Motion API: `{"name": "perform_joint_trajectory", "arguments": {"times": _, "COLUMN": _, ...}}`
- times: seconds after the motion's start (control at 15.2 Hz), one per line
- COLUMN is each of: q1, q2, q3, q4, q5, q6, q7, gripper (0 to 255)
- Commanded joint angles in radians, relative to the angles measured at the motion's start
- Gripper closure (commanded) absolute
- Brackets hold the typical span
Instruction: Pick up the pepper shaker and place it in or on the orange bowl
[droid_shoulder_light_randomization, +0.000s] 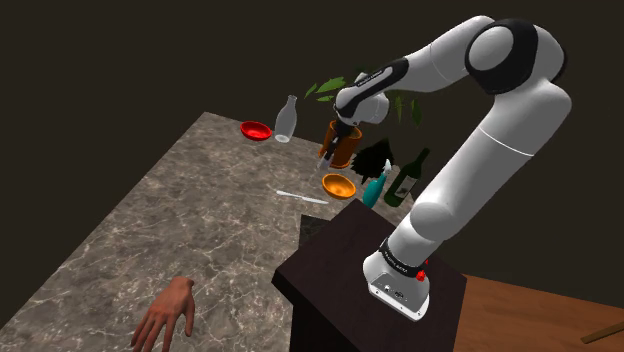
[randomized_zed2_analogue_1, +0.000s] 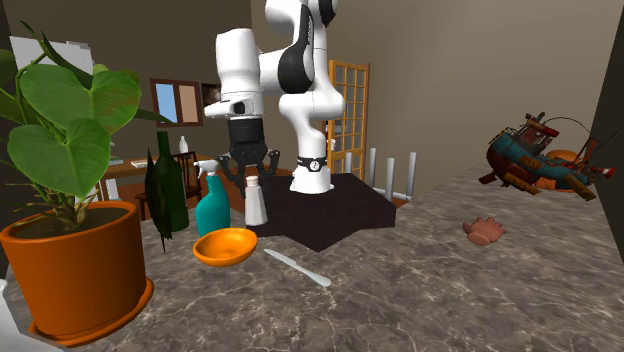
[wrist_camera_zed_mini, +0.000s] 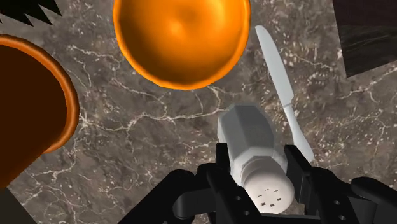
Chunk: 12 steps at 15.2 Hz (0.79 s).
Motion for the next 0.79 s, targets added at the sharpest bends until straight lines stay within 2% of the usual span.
{"name": "perform_joint_trajectory", "arguments": {"times": 0.0, "q1": -0.028, "q2": -0.021, "q3": -0.028, "q4": -0.019, "q5": -0.012, "q6": -0.005, "q7": -0.047, "gripper": 255}}
{"name": "perform_joint_trajectory", "arguments": {"times": 0.4, "q1": -0.119, "q2": -0.064, "q3": -0.126, "q4": -0.02, "q5": -0.052, "q6": -0.056, "q7": -0.201, "gripper": 255}}
{"name": "perform_joint_trajectory", "arguments": {"times": 0.73, "q1": -0.11, "q2": 0.004, "q3": -0.128, "q4": -0.033, "q5": 0.014, "q6": 0.014, "q7": -0.253, "gripper": 255}}
